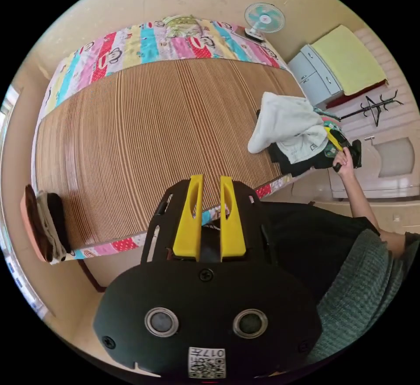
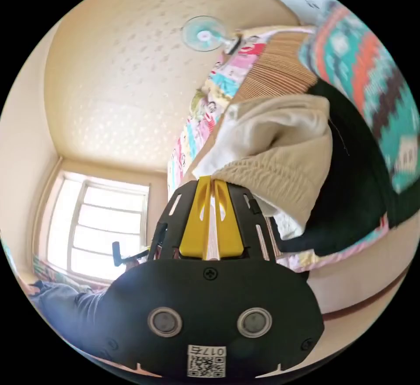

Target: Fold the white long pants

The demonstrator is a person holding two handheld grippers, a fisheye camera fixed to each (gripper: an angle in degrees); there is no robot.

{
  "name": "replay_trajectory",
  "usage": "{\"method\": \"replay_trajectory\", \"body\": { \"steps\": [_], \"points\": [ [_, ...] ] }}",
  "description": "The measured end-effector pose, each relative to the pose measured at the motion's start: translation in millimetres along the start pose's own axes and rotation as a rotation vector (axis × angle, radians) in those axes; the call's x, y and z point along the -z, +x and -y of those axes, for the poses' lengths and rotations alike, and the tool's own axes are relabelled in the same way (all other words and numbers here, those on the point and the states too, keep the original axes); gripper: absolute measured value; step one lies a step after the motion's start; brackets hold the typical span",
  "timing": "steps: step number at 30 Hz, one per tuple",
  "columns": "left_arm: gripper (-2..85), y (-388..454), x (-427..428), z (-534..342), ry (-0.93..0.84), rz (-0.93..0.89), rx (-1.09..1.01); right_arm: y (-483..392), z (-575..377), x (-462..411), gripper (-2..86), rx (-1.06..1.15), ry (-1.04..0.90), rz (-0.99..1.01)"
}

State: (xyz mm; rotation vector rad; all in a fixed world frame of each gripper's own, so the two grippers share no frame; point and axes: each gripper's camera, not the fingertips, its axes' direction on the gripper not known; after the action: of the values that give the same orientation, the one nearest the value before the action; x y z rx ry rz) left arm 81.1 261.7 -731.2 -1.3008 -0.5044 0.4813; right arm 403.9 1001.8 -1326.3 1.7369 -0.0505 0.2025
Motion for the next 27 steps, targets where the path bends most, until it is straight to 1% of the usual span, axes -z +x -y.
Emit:
{"method": "replay_trajectory", "body": {
  "steps": [2,3,5,6,8,9,10,11,12,13,14,17,18,20,22,25,27],
  "points": [
    [8.1,28.0,14.5,7.0,0.070,-0.034,-0.085,-73.1,12.4,-3.8,0.9,0.186,-0.022,0.069],
    [8.6,46.0,25.3,9.7,0.118,-0.059,-0.128,-92.4,12.0,-4.3,0.9,0.240,-0.025,0.085],
    [9.6,73.5,43.1,11.0,0.192,-0.089,-0.195,-170.0,-2.2,1.1,0.7,0.458,0.004,0.183],
    [10.4,90.7,55.7,10.2,0.237,-0.096,-0.238,-187.9,-7.4,3.6,0.7,0.500,0.019,0.222],
    [11.7,113.4,75.9,6.5,0.305,-0.104,-0.294,-248.5,-30.1,12.2,0.7,0.635,0.068,0.415],
    [12.5,126.3,91.3,2.2,0.358,-0.119,-0.323,-264.5,-36.7,11.9,0.7,0.674,0.062,0.440],
    [13.5,137.9,107.5,-3.4,0.414,-0.145,-0.354,-301.0,-53.0,4.5,0.7,0.774,-0.002,0.439],
    [13.9,143.3,115.5,-7.0,0.442,-0.157,-0.370,-338.4,-78.3,-4.1,0.7,0.886,-0.026,0.436],
    [15.1,153.2,130.5,-15.7,0.493,-0.175,-0.399,-353.8,-90.6,-7.9,0.8,0.918,-0.023,0.445],
    [16.2,162.9,144.9,-27.7,0.545,-0.189,-0.440,-377.7,-109.7,-18.0,0.8,0.935,-0.029,0.497],
    [16.6,167.2,151.5,-34.8,0.571,-0.186,-0.457,-393.5,-122.4,-30.5,0.9,0.925,-0.064,0.592],
    [16.9,179.5,176.6,-73.5,0.670,-0.082,-0.486,-427.0,-157.1,-54.9,0.9,0.944,-0.144,0.755],
    [16.1,181.1,185.4,-90.1,0.707,-0.053,-0.500,-434.3,-165.2,-57.7,1.0,0.961,-0.154,0.765],
    [12.1,182.3,198.1,-114.5,0.759,-0.059,-0.551,-463.4,-198.6,-65.0,1.0,1.049,-0.183,0.789],
    [8.6,181.2,218.1,-139.3,0.804,-0.113,-0.589,-481.2,-215.9,-69.0,1.1,1.066,-0.190,0.826],
    [5.9,176.9,248.5,-159.1,0.864,-0.178,-0.550,-508.1,-239.7,-69.6,1.4,1.147,-0.186,0.874],
    [5.6,176.2,263.0,-166.7,0.893,-0.201,-0.525,-523.3,-250.5,-66.7,1.6,1.166,-0.183,0.843]
  ]
}}
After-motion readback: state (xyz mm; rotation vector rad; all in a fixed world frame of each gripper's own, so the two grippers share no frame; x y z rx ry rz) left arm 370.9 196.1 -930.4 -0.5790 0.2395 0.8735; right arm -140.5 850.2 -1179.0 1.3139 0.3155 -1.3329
